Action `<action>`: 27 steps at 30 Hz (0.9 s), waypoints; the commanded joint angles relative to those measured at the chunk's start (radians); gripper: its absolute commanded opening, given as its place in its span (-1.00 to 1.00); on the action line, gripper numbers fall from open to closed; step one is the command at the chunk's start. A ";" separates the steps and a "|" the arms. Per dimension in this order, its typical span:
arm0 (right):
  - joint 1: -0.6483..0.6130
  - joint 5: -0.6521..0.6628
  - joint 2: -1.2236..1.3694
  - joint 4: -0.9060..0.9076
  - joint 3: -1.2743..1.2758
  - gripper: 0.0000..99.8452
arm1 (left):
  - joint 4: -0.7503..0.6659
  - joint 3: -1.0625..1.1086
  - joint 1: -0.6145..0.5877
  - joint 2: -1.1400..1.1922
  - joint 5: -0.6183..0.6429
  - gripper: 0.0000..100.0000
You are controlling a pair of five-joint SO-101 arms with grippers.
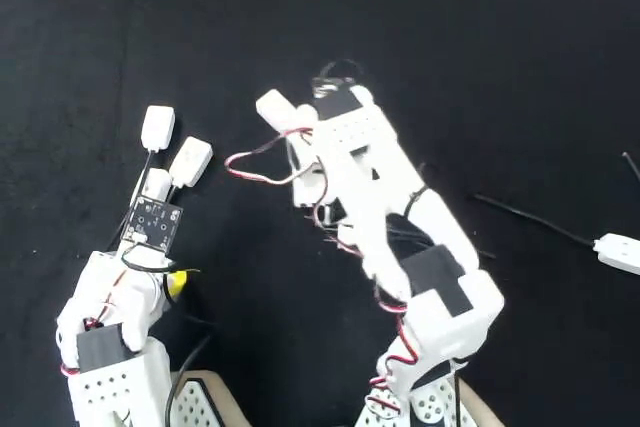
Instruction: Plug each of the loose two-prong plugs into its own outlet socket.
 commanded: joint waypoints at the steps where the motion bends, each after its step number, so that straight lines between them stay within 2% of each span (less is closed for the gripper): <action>1: 0.035 -0.095 0.035 -0.146 0.065 -0.62 | -0.003 0.019 -0.002 -0.002 -0.009 -0.34; 4: 0.032 -0.153 0.090 -0.192 0.064 -0.47 | -0.003 0.019 -0.002 -0.002 -0.009 -0.34; 11: 0.040 -0.255 0.199 -0.219 -0.001 -0.46 | -0.003 0.019 -0.001 -0.002 -0.009 -0.34; 15: 0.032 -0.244 0.283 -0.301 -0.007 -0.47 | -0.003 0.019 -0.001 -0.002 -0.009 -0.34; 20: 0.025 -0.242 0.300 -0.328 -0.050 -0.59 | -0.003 0.019 -0.001 -0.002 -0.009 -0.34; 27: -0.123 -0.118 0.303 -0.328 -0.077 -0.64 | -0.003 0.019 -0.001 -0.002 -0.009 -0.34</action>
